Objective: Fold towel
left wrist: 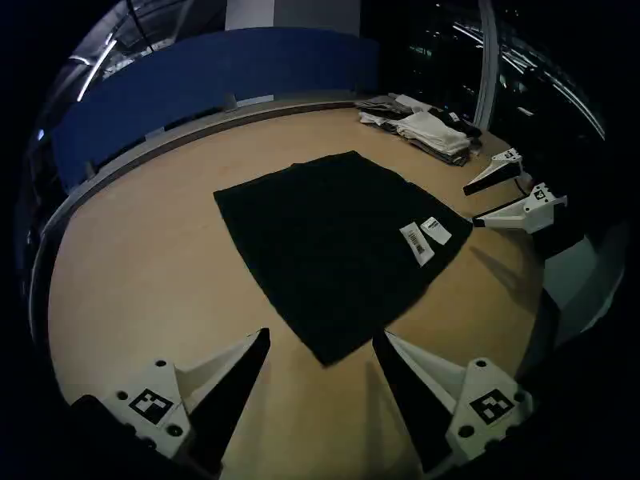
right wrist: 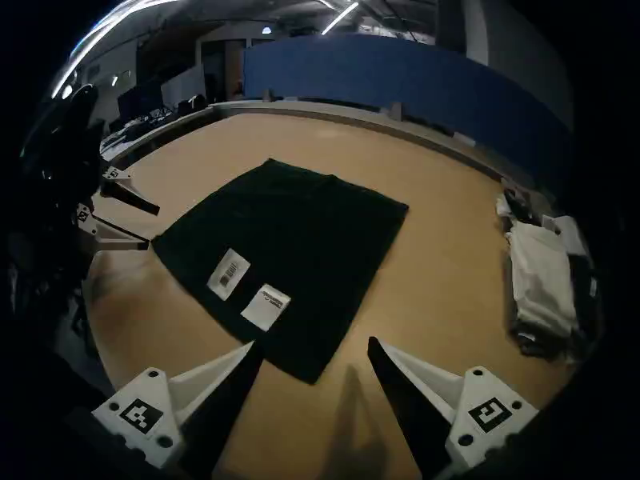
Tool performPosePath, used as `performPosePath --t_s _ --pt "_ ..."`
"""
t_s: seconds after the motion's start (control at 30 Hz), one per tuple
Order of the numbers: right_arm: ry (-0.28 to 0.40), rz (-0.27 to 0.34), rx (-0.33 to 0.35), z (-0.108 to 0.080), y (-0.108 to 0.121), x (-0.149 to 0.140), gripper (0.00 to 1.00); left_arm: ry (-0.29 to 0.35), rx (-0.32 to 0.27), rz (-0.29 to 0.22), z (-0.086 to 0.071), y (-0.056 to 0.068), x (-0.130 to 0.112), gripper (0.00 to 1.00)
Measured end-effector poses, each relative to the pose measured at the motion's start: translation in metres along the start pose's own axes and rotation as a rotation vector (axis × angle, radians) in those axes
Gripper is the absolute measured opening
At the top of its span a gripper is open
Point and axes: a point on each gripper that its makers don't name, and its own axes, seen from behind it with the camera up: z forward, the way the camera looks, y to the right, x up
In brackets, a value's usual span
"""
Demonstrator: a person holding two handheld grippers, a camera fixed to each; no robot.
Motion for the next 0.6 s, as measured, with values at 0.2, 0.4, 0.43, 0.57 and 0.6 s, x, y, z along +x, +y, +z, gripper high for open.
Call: performPosePath --t_s 0.2,0.4,0.43,0.57,0.6 --pt "-0.015 0.005 0.004 0.002 -0.001 -0.008 0.98 -0.012 -0.009 0.004 0.002 0.005 -0.004 0.95" --pt "-0.031 0.011 0.013 0.004 -0.004 -0.014 0.80 -0.037 -0.014 0.006 0.003 0.009 -0.011 0.87" --pt "-0.034 0.011 0.015 0.004 -0.005 -0.014 0.79 -0.040 -0.013 0.004 0.004 0.009 -0.012 0.85" --pt "-0.044 0.008 0.024 0.004 -0.008 -0.016 0.69 -0.053 -0.006 -0.002 0.005 0.008 -0.015 0.73" --pt "-0.047 0.007 0.027 0.004 -0.009 -0.017 0.68 -0.057 -0.004 -0.004 0.005 0.008 -0.016 0.70"
